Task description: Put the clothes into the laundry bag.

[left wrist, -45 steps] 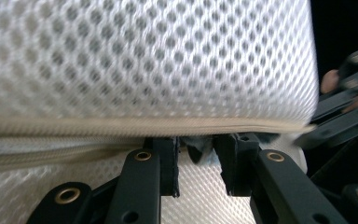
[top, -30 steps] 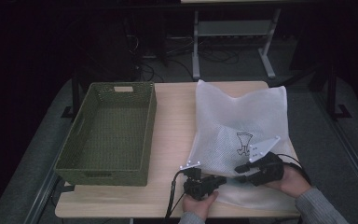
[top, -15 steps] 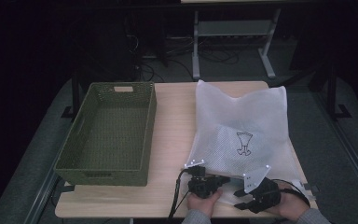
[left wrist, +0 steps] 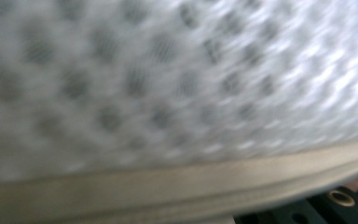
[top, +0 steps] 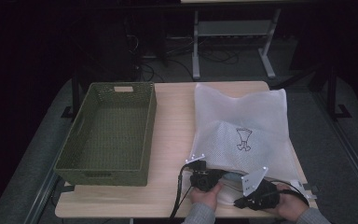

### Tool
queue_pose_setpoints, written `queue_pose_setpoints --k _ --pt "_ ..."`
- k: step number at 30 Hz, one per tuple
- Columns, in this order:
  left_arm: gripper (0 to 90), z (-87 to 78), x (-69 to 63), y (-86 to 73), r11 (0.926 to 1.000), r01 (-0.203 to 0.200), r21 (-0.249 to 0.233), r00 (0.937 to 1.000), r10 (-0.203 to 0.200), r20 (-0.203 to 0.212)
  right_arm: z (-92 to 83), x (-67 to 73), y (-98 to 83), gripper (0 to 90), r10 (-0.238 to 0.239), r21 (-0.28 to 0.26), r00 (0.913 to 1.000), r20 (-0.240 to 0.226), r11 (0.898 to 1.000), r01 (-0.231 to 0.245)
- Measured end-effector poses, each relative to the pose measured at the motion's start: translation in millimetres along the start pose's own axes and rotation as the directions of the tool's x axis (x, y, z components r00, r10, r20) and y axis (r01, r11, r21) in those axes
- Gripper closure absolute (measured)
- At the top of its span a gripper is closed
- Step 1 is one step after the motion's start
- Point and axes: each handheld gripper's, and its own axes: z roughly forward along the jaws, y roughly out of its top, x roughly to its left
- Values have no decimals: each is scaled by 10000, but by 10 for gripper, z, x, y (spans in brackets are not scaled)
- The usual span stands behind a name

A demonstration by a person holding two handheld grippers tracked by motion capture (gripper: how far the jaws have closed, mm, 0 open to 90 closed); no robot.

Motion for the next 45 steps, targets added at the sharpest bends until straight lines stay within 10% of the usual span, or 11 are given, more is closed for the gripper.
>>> queue_pose_setpoints --k 11,27,45 --pt "578 -217 -37 -60 9979 -433 480 9990 425 166 -72 -44 5 735 377 -208 9993 65 9991 -376" --pt "614 -535 56 3 9951 -604 777 9981 595 137 -612 -169 270 628 641 -1263 9853 1586 9910 -441" --pt "614 -677 91 43 9899 -863 1124 9962 842 235 -609 -356 402 595 896 -1270 9834 1577 9894 -698"
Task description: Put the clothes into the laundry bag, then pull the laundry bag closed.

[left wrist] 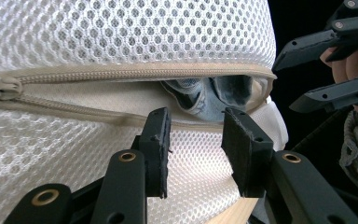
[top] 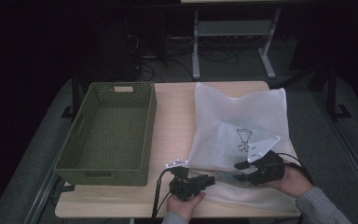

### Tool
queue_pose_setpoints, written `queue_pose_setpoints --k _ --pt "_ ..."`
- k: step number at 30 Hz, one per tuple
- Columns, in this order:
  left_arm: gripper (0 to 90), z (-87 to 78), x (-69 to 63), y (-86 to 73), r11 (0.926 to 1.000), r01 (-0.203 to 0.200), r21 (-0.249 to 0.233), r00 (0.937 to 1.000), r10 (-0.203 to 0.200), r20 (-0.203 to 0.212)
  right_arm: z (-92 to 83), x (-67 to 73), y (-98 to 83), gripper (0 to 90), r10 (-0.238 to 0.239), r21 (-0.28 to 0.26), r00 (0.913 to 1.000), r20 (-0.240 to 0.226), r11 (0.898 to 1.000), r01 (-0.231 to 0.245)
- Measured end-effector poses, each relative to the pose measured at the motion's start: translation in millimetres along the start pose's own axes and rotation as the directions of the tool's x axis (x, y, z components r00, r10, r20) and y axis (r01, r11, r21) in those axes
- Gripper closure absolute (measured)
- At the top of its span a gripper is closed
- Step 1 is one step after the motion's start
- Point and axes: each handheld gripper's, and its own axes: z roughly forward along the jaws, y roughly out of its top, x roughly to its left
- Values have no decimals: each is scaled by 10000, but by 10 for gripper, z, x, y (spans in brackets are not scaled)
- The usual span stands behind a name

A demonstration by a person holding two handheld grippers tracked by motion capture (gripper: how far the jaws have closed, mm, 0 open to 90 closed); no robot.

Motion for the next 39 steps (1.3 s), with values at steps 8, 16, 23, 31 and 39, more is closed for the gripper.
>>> queue_pose_setpoints --k 8,16,23,31,39 --pt "608 -20 9 14 9999 -32 114 10000 31 42 10 -38 15 583 62 -16 10000 14 10000 -62" --pt "601 -21 11 31 9997 -93 225 9999 91 96 12 -71 4 568 202 16 9998 59 9998 -202" --pt "596 -47 7 45 9993 -211 321 9997 207 103 -14 -87 -1 558 223 -42 9997 105 9997 -222" --pt "584 -95 7 54 9984 -349 442 9993 344 115 -43 -111 31 537 257 -151 9995 198 9996 -254" --pt "578 -168 48 60 9987 -288 424 9996 287 32 -2 -114 109 474 86 -138 9990 437 9999 -80"
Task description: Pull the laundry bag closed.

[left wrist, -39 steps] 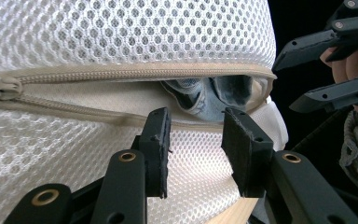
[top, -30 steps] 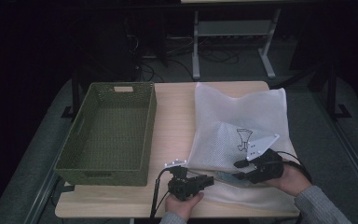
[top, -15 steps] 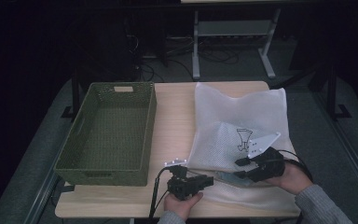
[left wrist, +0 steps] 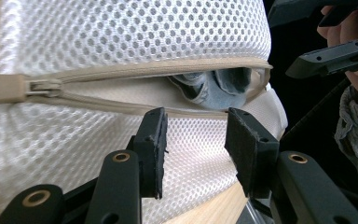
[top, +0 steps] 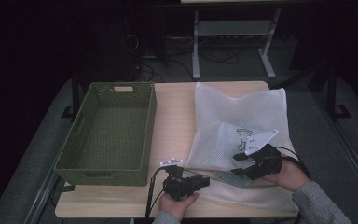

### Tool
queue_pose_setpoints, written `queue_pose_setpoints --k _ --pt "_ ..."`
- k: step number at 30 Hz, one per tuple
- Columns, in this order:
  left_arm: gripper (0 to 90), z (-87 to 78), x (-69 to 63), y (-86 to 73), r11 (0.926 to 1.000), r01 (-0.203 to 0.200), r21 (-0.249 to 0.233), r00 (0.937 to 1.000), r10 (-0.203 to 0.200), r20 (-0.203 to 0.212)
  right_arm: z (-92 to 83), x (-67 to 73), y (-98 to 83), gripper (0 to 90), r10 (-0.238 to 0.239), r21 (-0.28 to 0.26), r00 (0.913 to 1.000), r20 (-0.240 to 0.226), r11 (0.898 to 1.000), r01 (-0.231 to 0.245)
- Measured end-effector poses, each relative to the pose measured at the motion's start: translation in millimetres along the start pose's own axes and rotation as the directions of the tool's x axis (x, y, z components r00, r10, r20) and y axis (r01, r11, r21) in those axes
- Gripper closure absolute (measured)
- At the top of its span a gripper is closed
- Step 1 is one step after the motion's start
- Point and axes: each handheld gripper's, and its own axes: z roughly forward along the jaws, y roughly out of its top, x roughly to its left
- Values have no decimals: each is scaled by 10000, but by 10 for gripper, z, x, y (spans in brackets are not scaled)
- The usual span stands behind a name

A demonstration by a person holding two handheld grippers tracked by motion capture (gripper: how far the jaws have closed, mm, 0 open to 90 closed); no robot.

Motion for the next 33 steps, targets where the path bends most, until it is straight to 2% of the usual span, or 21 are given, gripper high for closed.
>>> queue_pose_setpoints --k 5,10,16,20,24,33 --pt "577 -35 18 -8 10000 -44 53 10000 44 -62 104 3 9 472 -327 501 9986 411 9983 306" --pt "577 -76 38 -12 9998 -182 60 9995 183 -245 239 -11 -33 583 -402 957 9985 385 9947 363" --pt "577 -124 90 -3 9998 -173 85 9988 176 -466 345 -44 -160 876 -257 1382 9997 16 9901 253" --pt "576 -112 122 -3 9996 -257 143 9976 266 -641 330 -80 -235 893 83 1392 9998 -194 9903 -55" --pt "573 -66 166 14 9994 -304 186 9964 318 -781 264 -94 -277 894 194 1371 9996 -193 9904 -166" --pt "586 96 156 54 9985 -379 388 9972 403 -632 140 -172 -420 894 513 1401 9987 17 9888 -510"
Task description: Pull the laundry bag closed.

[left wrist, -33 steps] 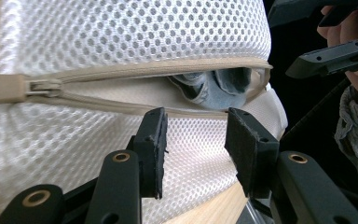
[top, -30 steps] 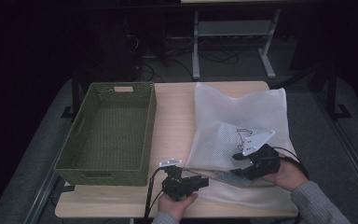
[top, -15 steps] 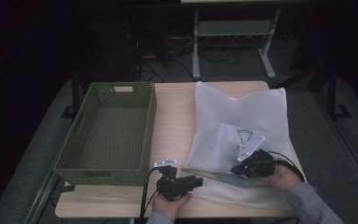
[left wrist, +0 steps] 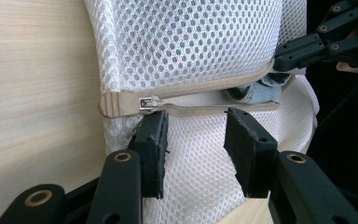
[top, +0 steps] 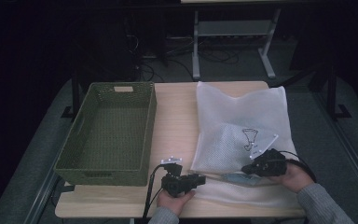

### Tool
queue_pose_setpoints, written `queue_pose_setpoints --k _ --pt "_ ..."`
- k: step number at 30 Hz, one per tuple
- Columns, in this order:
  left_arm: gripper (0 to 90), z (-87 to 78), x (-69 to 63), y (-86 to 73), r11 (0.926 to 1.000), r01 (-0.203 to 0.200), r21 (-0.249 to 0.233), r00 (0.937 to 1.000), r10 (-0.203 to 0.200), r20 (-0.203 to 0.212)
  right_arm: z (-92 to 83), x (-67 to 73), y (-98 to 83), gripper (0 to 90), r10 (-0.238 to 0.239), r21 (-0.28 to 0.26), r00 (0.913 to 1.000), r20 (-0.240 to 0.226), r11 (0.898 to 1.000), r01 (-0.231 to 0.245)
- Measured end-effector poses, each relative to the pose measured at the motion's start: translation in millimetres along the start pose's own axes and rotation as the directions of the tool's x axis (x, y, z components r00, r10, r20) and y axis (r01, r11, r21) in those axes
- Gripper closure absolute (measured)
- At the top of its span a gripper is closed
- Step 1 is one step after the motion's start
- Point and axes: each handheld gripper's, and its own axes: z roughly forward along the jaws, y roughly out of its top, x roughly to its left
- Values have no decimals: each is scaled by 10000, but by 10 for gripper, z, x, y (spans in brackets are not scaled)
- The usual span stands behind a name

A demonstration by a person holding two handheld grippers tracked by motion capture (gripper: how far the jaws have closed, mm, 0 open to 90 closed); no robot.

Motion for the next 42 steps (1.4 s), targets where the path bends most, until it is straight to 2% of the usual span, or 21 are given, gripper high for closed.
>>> queue_pose_setpoints --k 6,12,17,21,31,37,40,42 --pt "577 56 -50 20 9998 -118 176 9997 113 238 -63 -47 -72 894 143 -4 9998 135 9999 -143" --pt "566 -74 -99 -12 9991 -306 287 9986 293 436 -102 -60 -110 891 259 19 9995 186 9997 -259" --pt "565 -199 -17 -3 9998 11 219 9991 -20 414 -111 -57 -108 889 287 -8 9994 211 9996 -287" --pt "562 -240 34 -26 9995 156 263 9993 -165 330 -129 -68 -108 889 331 -55 9992 209 9994 -329" --pt "542 -157 56 -56 9981 215 570 9997 -223 135 -190 -91 -153 888 431 -177 9988 246 9989 -427" --pt "544 -45 60 -58 9961 350 811 9991 -367 191 -239 -80 -167 887 471 -269 9986 260 9986 -464" --pt "580 20 60 -59 9944 531 917 9981 -557 258 -262 -77 -156 886 440 -340 9987 268 9985 -431" --pt "648 50 62 -60 9933 632 963 9973 -665 313 -270 -75 -149 884 476 -358 9986 231 9983 -468"
